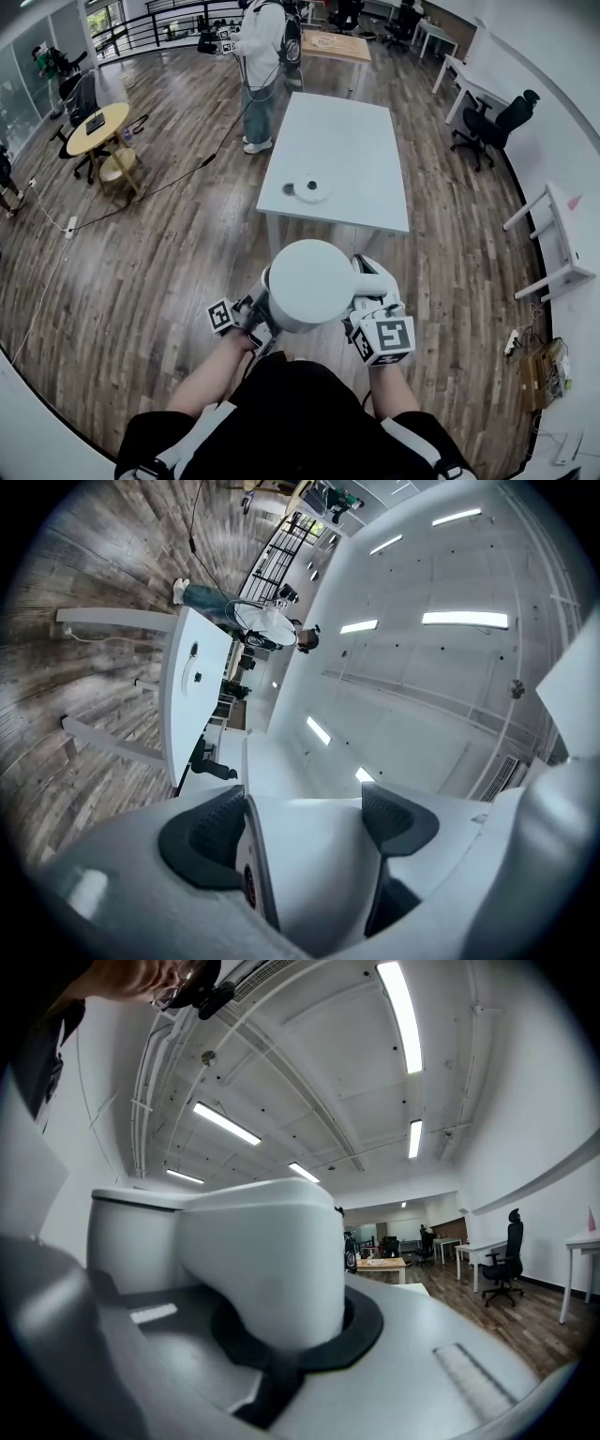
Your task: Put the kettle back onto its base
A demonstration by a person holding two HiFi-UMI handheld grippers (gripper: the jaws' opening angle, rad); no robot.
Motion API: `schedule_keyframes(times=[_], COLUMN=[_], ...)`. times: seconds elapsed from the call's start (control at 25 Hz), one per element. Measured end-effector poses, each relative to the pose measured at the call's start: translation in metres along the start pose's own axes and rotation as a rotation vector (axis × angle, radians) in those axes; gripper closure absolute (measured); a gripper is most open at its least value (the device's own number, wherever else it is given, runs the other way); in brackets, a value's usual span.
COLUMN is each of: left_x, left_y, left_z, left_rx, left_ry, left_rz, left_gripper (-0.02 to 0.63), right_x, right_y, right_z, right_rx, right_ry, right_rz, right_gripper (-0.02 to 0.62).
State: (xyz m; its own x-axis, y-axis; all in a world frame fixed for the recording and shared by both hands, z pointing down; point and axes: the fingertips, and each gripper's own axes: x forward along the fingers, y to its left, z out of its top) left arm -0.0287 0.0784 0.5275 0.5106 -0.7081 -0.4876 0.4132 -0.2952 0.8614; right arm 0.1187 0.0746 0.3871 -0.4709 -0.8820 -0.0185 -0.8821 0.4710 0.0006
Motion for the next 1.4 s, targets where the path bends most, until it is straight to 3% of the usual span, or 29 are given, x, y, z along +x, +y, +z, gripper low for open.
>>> schedule_keyframes(times=[0.52, 0.8, 1.4], left_x=[0.037, 0.045, 0.102], left_y=[0.031, 0.043, 0.070], left_z=[0.003, 0.021, 0.073], left_rx=[0.017, 0.003, -0.037], left_ry=[-0.012, -0.040, -0.008], left_rz=[0.027, 0.033, 0.038], left_gripper=[0.212, 0.212, 0.212], right_x=[0.022, 0.047, 0.115], right_y=[-0.049, -0.055, -0.089], right_z=[-0.014, -0.023, -0.023], right_rx=[0.031, 0.030, 0.018], right_ry=[0.007, 0.033, 0.052], right_rz=[0.019, 0.038, 0.000], right_gripper=[0.589, 0.589, 0.589])
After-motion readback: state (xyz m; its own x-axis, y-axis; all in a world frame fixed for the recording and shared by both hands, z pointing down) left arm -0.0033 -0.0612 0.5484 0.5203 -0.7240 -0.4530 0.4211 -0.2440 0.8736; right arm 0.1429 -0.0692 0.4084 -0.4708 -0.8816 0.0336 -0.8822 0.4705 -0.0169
